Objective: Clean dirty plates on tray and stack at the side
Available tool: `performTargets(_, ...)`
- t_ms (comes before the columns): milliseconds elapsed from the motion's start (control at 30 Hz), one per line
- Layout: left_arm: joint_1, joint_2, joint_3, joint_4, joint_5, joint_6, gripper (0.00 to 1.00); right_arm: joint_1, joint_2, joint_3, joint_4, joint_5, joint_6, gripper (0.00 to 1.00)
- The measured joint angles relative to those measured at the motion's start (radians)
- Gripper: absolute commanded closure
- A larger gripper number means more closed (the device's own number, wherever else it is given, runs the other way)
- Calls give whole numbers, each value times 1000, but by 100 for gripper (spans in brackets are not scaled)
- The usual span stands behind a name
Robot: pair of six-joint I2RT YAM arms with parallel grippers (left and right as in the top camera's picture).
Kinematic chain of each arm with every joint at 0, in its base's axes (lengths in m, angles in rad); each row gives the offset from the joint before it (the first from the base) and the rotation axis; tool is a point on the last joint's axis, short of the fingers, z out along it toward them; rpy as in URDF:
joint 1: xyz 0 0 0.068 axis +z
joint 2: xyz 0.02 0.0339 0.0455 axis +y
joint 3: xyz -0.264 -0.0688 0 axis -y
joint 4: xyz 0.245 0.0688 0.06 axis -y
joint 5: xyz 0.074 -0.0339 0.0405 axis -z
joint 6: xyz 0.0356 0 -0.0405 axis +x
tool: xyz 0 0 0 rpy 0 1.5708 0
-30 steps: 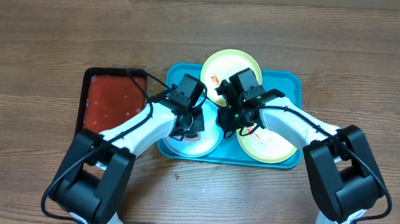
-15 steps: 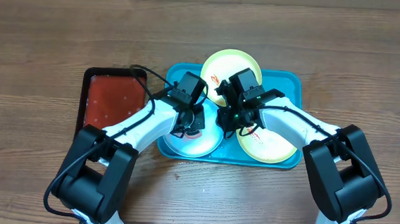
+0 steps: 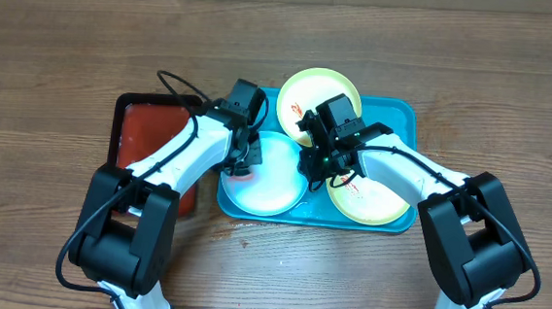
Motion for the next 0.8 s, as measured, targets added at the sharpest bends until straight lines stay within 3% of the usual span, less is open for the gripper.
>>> performTargets(133, -6, 0, 2, 35, 157, 24, 96, 0, 0, 0, 0, 0, -1, 73)
performTargets(333, -50, 0, -49, 92, 221, 37, 96, 0, 0, 0, 0, 0, -1, 73)
performTargets(567, -74, -11, -100, 113, 136, 40, 96, 0, 0, 0, -2, 9, -1, 78)
performTargets(800, -75, -19, -94, 44, -79, 41, 96, 0, 1, 0, -2, 12, 0, 81)
